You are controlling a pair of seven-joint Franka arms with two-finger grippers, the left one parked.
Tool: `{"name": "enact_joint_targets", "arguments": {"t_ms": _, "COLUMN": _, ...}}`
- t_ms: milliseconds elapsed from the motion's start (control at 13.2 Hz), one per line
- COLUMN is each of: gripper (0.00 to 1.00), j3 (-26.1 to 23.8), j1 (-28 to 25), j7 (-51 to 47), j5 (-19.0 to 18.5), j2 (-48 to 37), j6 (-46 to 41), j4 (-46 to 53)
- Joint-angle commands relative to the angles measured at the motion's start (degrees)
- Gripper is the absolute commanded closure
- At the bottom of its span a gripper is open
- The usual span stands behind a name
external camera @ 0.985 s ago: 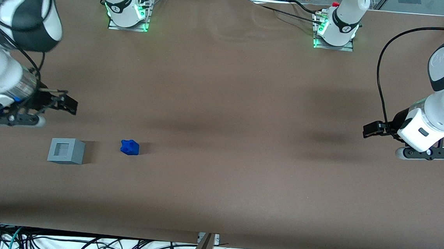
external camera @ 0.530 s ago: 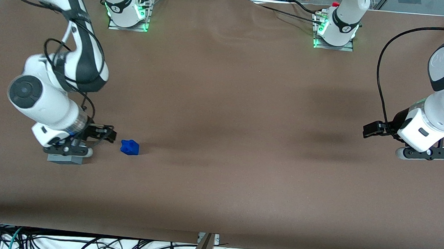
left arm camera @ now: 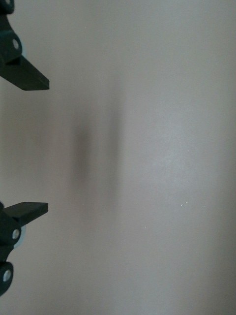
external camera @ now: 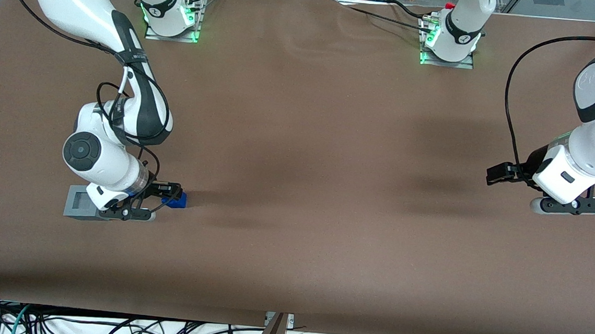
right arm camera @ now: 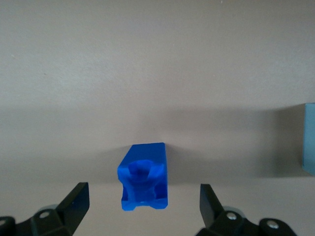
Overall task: Insert blue part into gray base with right arm
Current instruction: 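Close the right gripper on the blue part and lift it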
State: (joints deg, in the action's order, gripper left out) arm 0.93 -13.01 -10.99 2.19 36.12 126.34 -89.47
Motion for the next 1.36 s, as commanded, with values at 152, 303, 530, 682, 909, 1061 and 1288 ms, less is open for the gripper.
{"name": "enact_joint_targets", "arguments": {"t_ms": 152, "gripper": 0.01, "j3": 0.21, "j1": -0.08, "j7": -0.52, "j5": 0.97, "j2": 3.07, "j6": 2.15, "j4": 0.61}}
{"name": "enact_joint_targets", "arguments": {"t_ms": 303, "gripper": 0.01, "j3": 0.13, "j1": -0.08, "j7": -0.52, "j5": 0.97, "j2": 3.95, "j6": 2.77, "j4": 0.53}}
{"name": "enact_joint_targets", "arguments": {"t_ms": 530, "gripper": 0.38, "j3": 0.13, "j1": -0.26, "j7": -0.61, "j5": 0.88, "j2": 4.39, "j6": 2.69, "j4": 0.61}}
{"name": "enact_joint_targets", "arguments": {"t_ms": 682, "gripper": 0.60, "j3": 0.21, "j1": -0.79, "j7": -0.88, "j5": 0.80, "j2": 4.22, "j6": 2.51, "j4": 0.88}}
{"name": "enact_joint_targets", "arguments": {"t_ms": 909, "gripper": 0.71, "j3": 0.21, "j1": -0.79, "j7": 0.26, "j5": 0.36, "j2": 3.26, "j6": 2.51, "j4": 1.58}}
{"name": "enact_joint_targets", "arguments": {"t_ms": 1061, "gripper": 0.71, "j3": 0.39, "j1": -0.26, "j7": 1.14, "j5": 0.27, "j2": 2.03, "j6": 1.11, "j4": 2.98}}
{"name": "enact_joint_targets", "arguments": {"t_ms": 1288, "gripper": 0.71, "j3": 1.70, "j1": 1.84, "j7": 6.75, "j5": 0.09, "j2": -0.95, "j6": -4.15, "j4": 5.27}}
